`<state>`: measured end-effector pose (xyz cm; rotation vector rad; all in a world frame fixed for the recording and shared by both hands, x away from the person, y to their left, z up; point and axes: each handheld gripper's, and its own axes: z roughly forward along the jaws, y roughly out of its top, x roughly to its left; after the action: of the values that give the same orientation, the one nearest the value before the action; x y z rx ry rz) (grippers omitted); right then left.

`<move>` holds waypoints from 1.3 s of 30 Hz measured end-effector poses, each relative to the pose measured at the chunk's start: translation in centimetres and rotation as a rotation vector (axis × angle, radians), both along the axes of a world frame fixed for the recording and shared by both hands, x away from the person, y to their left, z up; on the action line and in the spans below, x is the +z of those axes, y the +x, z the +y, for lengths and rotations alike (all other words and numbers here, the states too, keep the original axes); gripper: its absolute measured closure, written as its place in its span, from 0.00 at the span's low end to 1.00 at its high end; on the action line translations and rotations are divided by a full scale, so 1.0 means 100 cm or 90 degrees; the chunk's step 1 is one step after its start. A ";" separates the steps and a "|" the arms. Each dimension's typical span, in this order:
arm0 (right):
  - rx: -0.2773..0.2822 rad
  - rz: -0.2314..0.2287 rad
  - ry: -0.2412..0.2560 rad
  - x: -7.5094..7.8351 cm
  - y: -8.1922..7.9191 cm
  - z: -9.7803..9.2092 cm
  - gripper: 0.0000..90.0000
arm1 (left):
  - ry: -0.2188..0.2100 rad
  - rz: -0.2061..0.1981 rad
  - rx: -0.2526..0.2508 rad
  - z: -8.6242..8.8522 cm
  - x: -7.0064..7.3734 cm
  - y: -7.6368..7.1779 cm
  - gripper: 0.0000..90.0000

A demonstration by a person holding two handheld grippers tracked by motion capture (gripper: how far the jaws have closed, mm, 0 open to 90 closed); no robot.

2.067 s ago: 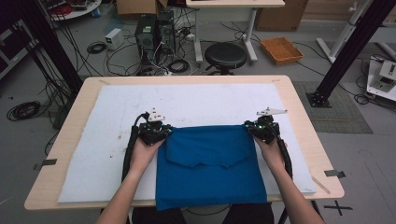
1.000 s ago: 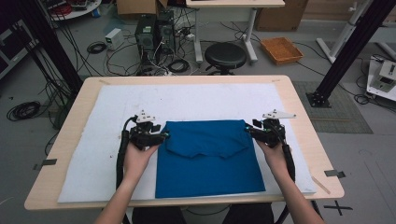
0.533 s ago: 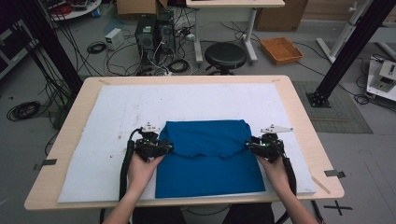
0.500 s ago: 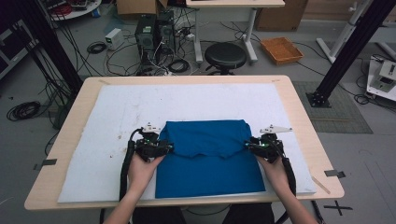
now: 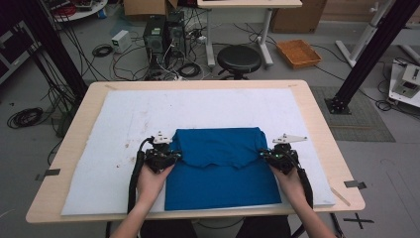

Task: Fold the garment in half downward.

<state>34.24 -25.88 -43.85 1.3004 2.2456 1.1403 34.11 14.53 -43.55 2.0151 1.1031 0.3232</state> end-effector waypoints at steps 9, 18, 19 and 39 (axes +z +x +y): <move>-0.006 -0.004 0.024 0.008 -0.006 -0.008 0.97 | -0.029 -0.013 -0.006 0.009 0.010 -0.008 0.98; 0.019 -0.012 0.033 0.020 -0.030 -0.013 0.97 | -0.061 -0.016 -0.049 0.014 0.023 -0.041 0.98; 0.024 -0.013 0.032 0.022 -0.034 -0.013 0.97 | -0.062 -0.017 -0.057 0.015 0.024 -0.045 0.98; 0.069 -0.010 0.014 0.016 -0.109 -0.023 0.97 | -0.051 0.018 -0.111 0.022 0.012 -0.111 0.98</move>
<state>23.32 -28.14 -42.26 1.1865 2.3241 1.2105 23.03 16.71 -42.31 2.0326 0.9356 0.1583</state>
